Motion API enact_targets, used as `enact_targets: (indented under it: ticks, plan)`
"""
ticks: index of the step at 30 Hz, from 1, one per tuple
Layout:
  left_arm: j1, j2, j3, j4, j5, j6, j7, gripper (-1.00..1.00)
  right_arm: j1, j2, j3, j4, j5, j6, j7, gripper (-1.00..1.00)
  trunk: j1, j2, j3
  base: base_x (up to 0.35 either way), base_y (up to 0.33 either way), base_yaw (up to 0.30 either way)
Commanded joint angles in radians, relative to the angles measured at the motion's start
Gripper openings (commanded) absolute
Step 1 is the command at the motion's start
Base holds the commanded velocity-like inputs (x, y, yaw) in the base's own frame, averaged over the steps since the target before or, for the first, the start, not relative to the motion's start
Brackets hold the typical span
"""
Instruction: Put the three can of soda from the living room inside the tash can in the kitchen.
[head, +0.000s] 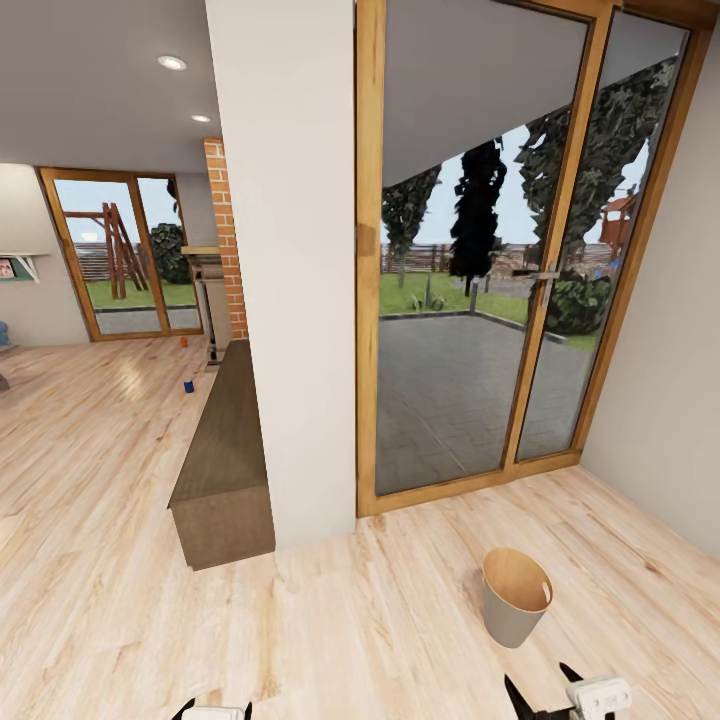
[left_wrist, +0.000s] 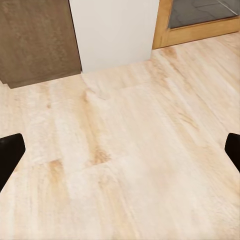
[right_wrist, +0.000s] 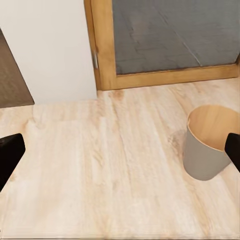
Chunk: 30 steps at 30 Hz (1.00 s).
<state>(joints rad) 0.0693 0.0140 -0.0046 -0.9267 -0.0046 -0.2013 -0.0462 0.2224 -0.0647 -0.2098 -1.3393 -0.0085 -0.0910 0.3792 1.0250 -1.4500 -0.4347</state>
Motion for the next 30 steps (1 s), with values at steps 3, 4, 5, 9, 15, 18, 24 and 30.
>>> enact_targets:
  ticks: [3, 4, 5, 9, 15, 18, 24, 30]
  plan:
    - [0.0, 0.0, 0.0, 0.0, 0.0, -0.001, 0.0, 1.0, 0.0, -0.004, -0.002, -0.01, 0.0, 0.029, 0.0, 1.0, 0.0, 0.0, 0.0, 0.0, 0.0, 0.0]
    - [0.0, 0.0, 0.0, 0.0, 0.0, -0.001, 0.0, 1.0, 0.0, -0.004, -0.002, -0.011, 0.0, 0.032, 0.0, 1.0, 0.0, 0.0, 0.0, 0.0, 0.0, 0.0]
    - [0.0, 0.0, 0.0, -0.001, 0.0, -0.001, 0.0, 1.0, 0.0, -0.005, -0.002, -0.012, 0.0, 0.036, 0.0, 1.0, 0.0, 0.0, 0.0, 0.0, 0.0, 0.0]
    - [0.0, 0.0, 0.001, -0.001, 0.002, -0.002, 0.001, 1.0, 0.0, -0.007, -0.004, -0.014, 0.0, 0.043, 0.0, 1.0, 0.0, 0.0, 0.0, 0.0, 0.0, 0.0]
    - [0.0, 0.0, 0.001, -0.002, 0.005, -0.004, 0.004, 1.0, 0.0, -0.009, -0.006, -0.015, 0.001, 0.043, 0.001, 1.0, 0.0, 0.0, 0.0, 0.0, 0.0, 0.0]
    - [0.001, 0.0, 0.0, -0.003, 0.006, -0.004, 0.006, 1.0, 0.0, -0.006, -0.006, -0.014, 0.0, 0.041, 0.0, 1.0, 0.0, 0.0, 0.0, 0.0, 0.0, 0.0]
    - [0.001, 0.0, 0.0, -0.003, 0.006, -0.005, 0.006, 1.0, 0.0, -0.005, -0.004, -0.009, -0.001, 0.039, -0.001, 1.0, 0.0, 0.0, 0.0, 0.0, 0.0, 0.0]
    - [0.001, 0.0, 0.0, -0.003, 0.006, -0.005, 0.004, 1.0, 0.0, -0.004, -0.004, -0.008, 0.0, 0.039, -0.001, 1.0, 0.0, 0.0, 0.0, 0.0, 0.0, 0.0]
